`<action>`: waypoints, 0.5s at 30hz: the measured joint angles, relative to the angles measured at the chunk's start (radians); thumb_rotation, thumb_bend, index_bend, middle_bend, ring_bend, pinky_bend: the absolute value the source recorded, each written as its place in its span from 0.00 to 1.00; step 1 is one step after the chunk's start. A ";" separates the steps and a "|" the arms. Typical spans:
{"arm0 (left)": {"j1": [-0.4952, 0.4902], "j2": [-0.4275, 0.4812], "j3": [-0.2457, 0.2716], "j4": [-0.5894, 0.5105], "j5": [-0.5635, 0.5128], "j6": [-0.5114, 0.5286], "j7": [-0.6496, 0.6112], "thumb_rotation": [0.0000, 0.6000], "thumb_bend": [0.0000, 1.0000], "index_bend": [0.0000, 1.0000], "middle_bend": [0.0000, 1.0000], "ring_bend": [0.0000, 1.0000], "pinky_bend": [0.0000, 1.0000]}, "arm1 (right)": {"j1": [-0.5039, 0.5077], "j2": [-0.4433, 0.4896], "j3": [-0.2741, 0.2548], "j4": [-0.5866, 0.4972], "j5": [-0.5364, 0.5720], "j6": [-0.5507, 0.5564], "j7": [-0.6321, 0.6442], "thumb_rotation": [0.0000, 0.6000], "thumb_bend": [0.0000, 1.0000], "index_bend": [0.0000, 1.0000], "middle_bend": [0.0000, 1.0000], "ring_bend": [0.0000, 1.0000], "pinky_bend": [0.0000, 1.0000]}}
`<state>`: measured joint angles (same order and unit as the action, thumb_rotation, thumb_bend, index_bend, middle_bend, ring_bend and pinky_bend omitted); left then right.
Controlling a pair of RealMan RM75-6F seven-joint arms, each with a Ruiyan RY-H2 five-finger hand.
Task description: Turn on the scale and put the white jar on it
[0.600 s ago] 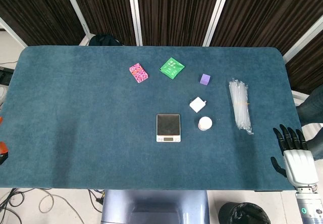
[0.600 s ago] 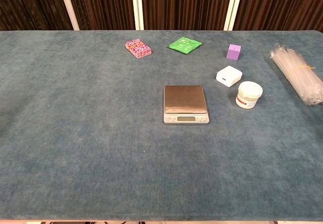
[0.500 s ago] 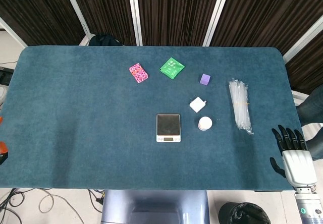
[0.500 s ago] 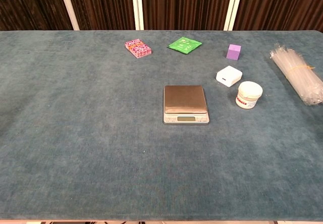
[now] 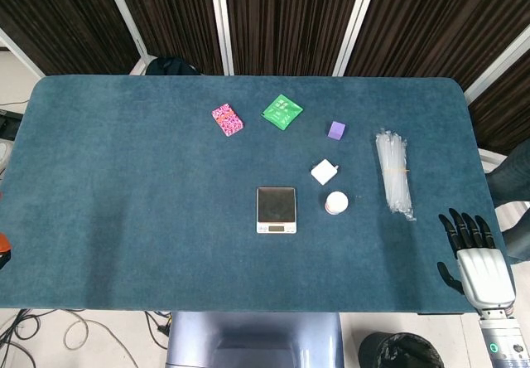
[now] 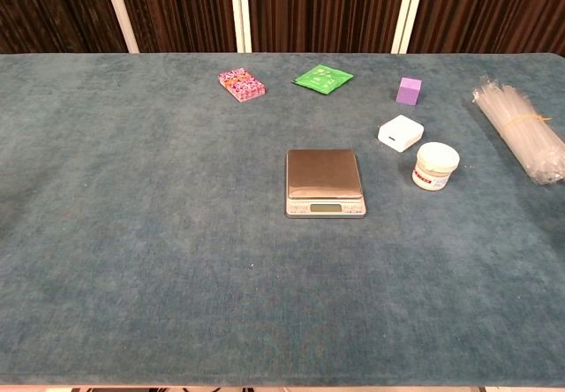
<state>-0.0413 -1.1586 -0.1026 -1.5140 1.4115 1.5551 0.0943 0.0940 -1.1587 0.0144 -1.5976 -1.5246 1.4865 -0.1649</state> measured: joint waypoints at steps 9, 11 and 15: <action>0.002 -0.001 0.001 -0.002 -0.003 0.002 0.004 1.00 0.69 0.03 0.00 0.00 0.00 | 0.006 0.000 0.002 -0.004 -0.017 -0.007 0.033 1.00 0.40 0.00 0.02 0.08 0.17; 0.003 -0.001 -0.001 -0.003 -0.005 0.003 0.006 1.00 0.69 0.03 0.00 0.00 0.00 | 0.013 -0.005 0.002 0.002 -0.042 -0.004 0.058 1.00 0.40 0.00 0.13 0.20 0.25; 0.004 -0.002 -0.001 -0.004 -0.005 0.004 0.009 1.00 0.69 0.03 0.00 0.00 0.00 | 0.051 0.002 0.006 0.005 -0.084 -0.029 0.095 1.00 0.41 0.00 0.40 0.50 0.34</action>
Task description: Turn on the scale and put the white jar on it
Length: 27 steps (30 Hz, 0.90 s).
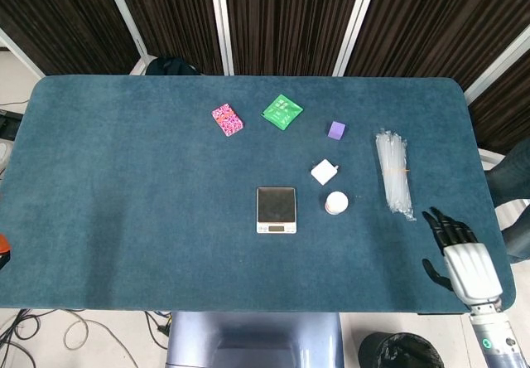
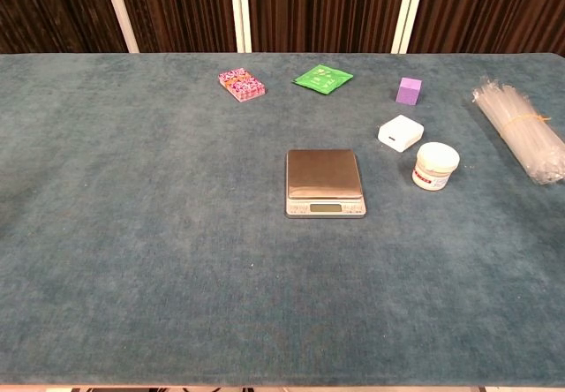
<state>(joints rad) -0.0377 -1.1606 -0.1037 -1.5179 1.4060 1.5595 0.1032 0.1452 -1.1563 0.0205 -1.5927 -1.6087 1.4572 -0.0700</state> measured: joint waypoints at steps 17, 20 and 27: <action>0.002 -0.006 -0.002 -0.005 -0.013 -0.003 0.011 1.00 0.69 0.03 0.00 0.00 0.00 | 0.318 0.033 0.063 -0.128 -0.028 -0.416 -0.124 1.00 0.85 0.00 0.81 0.85 0.76; 0.002 -0.006 -0.005 -0.003 -0.017 -0.004 0.007 1.00 0.69 0.03 0.00 0.00 0.00 | 0.364 0.006 0.077 -0.151 0.014 -0.491 -0.195 1.00 0.85 0.00 0.81 0.85 0.78; 0.002 -0.008 -0.008 0.000 -0.024 -0.008 0.003 1.00 0.69 0.03 0.00 0.00 0.00 | 0.460 -0.078 0.099 -0.183 0.157 -0.625 -0.369 1.00 0.85 0.00 0.81 0.85 0.82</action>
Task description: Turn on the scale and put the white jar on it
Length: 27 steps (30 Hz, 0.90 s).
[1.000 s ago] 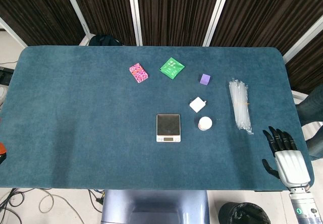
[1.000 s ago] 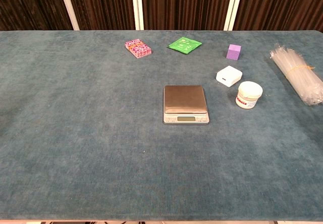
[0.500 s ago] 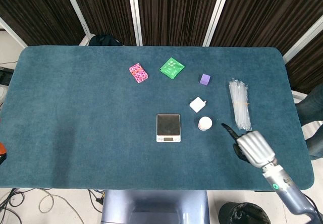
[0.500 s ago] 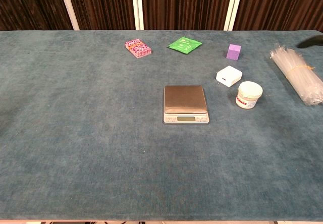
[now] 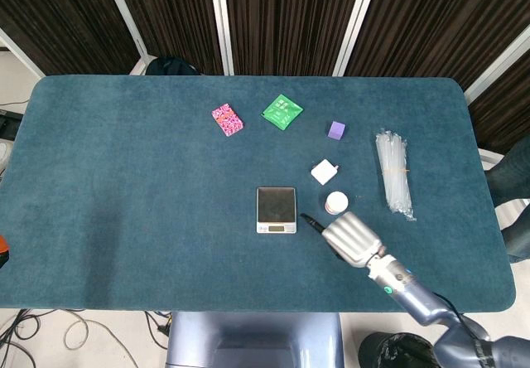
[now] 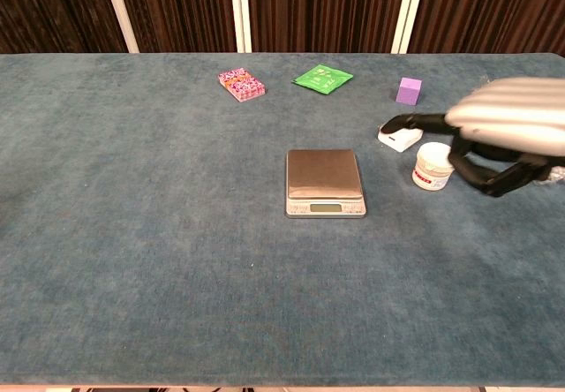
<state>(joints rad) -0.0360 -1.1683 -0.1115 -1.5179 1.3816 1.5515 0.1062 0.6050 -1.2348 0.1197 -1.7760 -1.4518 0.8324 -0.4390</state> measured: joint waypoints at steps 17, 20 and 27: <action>0.001 0.001 -0.003 -0.005 -0.004 0.000 -0.002 1.00 0.69 0.03 0.00 0.00 0.00 | 0.131 -0.137 -0.005 0.018 0.236 -0.074 -0.189 1.00 0.85 0.00 0.81 0.85 0.89; 0.001 0.002 -0.003 -0.006 -0.002 0.002 -0.002 1.00 0.69 0.03 0.00 0.00 0.00 | 0.146 -0.153 -0.012 0.025 0.271 -0.075 -0.208 1.00 0.85 0.00 0.81 0.85 0.90; 0.001 0.002 -0.003 -0.007 -0.003 0.002 0.001 1.00 0.69 0.03 0.00 0.00 0.00 | 0.188 -0.190 -0.022 0.041 0.348 -0.054 -0.260 1.00 0.85 0.00 0.81 0.85 0.93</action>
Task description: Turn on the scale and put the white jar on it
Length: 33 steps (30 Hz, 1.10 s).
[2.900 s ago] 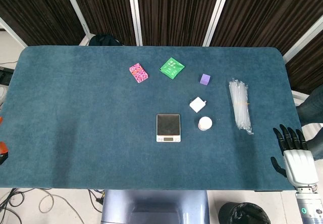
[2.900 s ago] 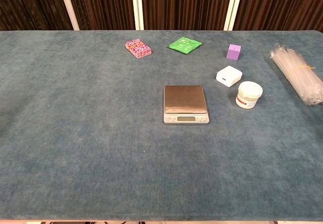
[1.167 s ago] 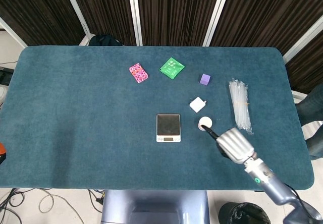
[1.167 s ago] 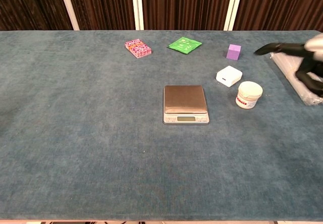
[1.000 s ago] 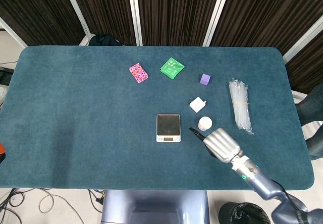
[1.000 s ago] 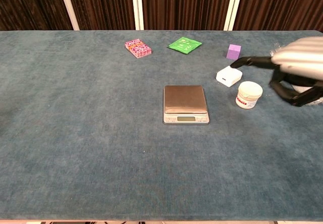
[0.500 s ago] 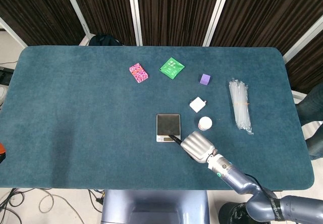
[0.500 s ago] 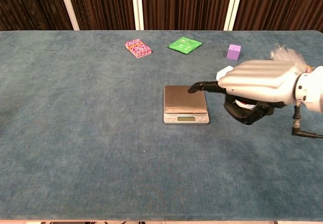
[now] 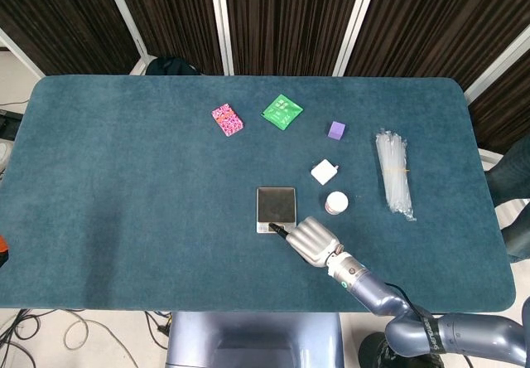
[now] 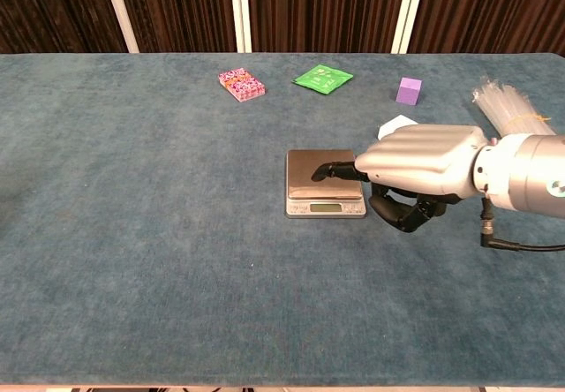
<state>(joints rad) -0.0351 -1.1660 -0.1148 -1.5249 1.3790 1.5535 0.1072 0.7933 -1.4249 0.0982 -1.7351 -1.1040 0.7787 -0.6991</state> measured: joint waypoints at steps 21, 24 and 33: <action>-0.001 0.001 -0.002 0.004 -0.003 -0.001 0.007 1.00 0.69 0.03 0.00 0.00 0.00 | 0.103 -0.100 -0.039 0.067 0.151 0.025 -0.058 1.00 0.85 0.00 0.81 0.85 0.98; -0.001 0.001 -0.003 0.002 -0.006 -0.001 0.009 1.00 0.69 0.03 0.00 0.00 0.00 | 0.113 -0.110 -0.044 0.077 0.159 0.027 -0.054 1.00 0.85 0.00 0.81 0.85 0.99; -0.001 0.001 -0.001 0.002 -0.004 -0.001 0.013 1.00 0.69 0.03 0.00 0.00 0.00 | 0.131 -0.127 -0.064 0.090 0.169 0.037 -0.048 1.00 0.85 0.00 0.81 0.85 1.00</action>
<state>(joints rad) -0.0361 -1.1651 -0.1163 -1.5227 1.3749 1.5523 0.1201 0.9239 -1.5524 0.0340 -1.6454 -0.9353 0.8154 -0.7467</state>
